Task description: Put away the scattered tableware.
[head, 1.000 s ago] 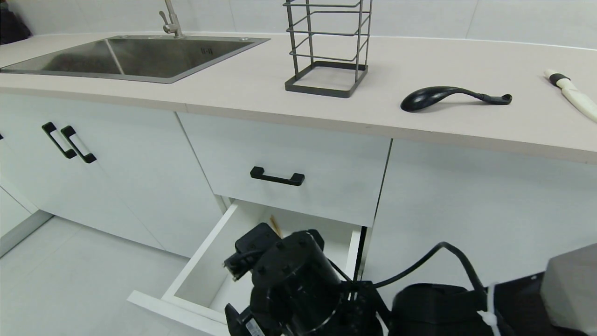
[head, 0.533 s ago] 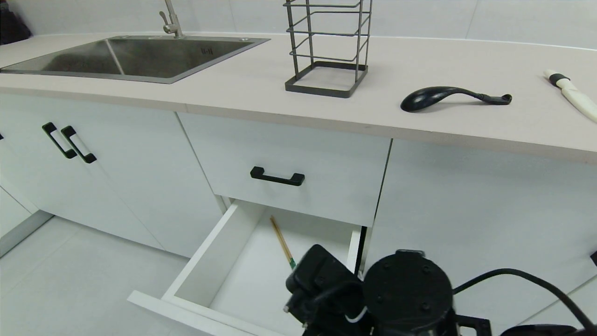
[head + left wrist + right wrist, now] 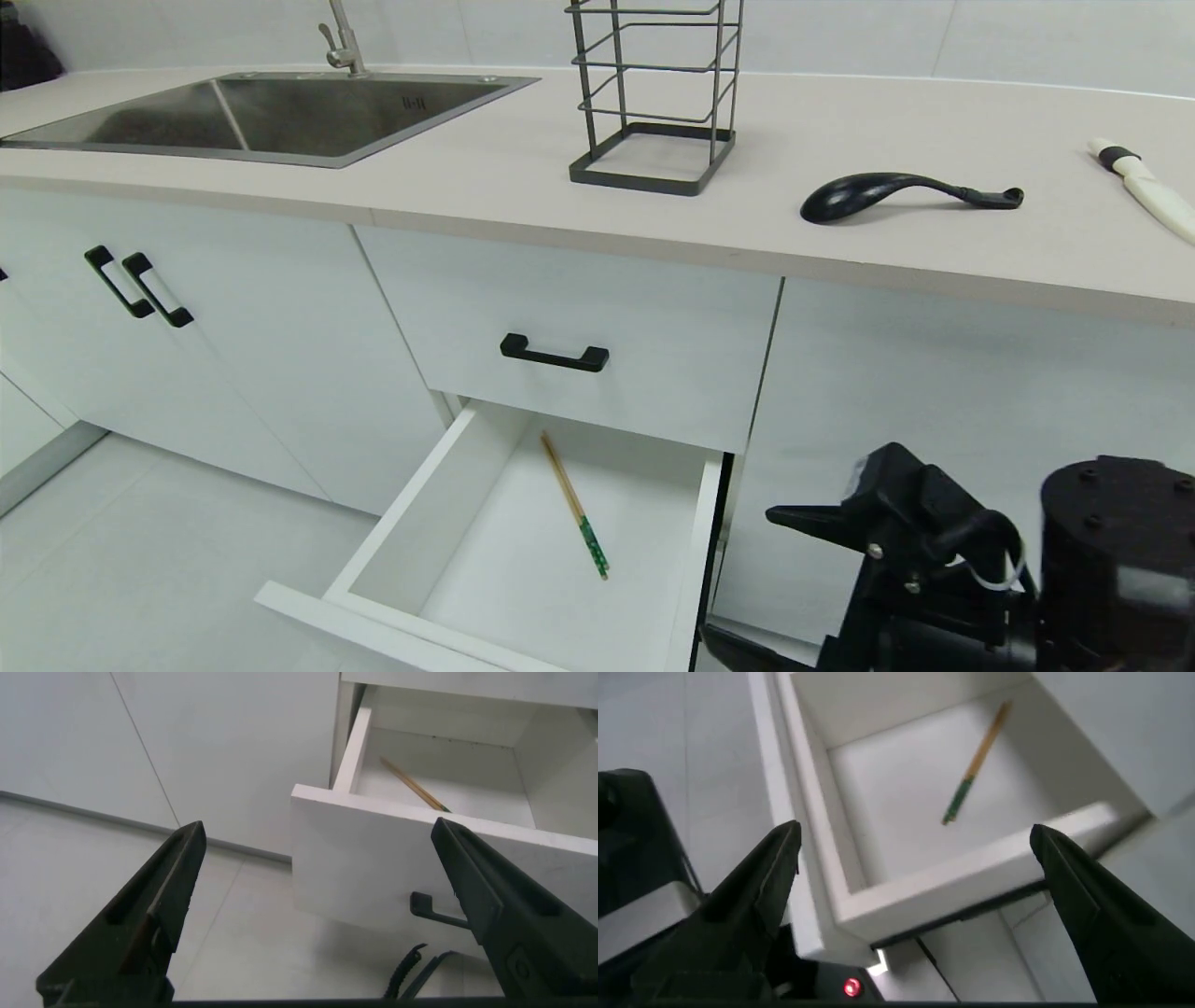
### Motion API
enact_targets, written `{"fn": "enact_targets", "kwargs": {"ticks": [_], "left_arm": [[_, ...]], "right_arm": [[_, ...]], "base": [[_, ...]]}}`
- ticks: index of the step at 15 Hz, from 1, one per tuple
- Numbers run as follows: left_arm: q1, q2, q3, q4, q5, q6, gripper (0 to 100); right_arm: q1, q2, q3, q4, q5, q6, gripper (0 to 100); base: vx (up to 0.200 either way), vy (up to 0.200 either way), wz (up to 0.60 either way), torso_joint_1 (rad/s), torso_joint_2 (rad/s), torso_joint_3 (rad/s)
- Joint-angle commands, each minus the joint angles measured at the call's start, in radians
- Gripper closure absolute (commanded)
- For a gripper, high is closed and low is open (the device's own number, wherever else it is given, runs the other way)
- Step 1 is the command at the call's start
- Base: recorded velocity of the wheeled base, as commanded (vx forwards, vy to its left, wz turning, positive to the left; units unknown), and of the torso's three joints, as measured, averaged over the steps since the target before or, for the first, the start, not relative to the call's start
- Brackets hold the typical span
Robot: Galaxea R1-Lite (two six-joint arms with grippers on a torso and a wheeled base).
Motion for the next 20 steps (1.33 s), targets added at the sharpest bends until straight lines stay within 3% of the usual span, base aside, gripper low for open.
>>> {"fn": "enact_targets", "kwargs": {"ticks": [1, 5, 20], "left_arm": [[0.0, 0.0, 0.0, 0.0, 0.0, 0.0, 0], [0.0, 0.0, 0.0, 0.0, 0.0, 0.0, 0], [0.0, 0.0, 0.0, 0.0, -0.001, 0.0, 0]], "right_arm": [[-0.024, -0.078, 0.062, 0.004, 0.006, -0.022, 0], [-0.007, -0.061, 0.072, 0.059, -0.073, -0.139, 0], [-0.003, -0.052, 0.049, 0.091, -0.082, -0.14, 0]], "base": [[0.0, 0.0, 0.0, 0.0, 0.0, 0.0], [0.0, 0.0, 0.0, 0.0, 0.0, 0.0], [0.0, 0.0, 0.0, 0.027, -0.02, -0.005]]}}
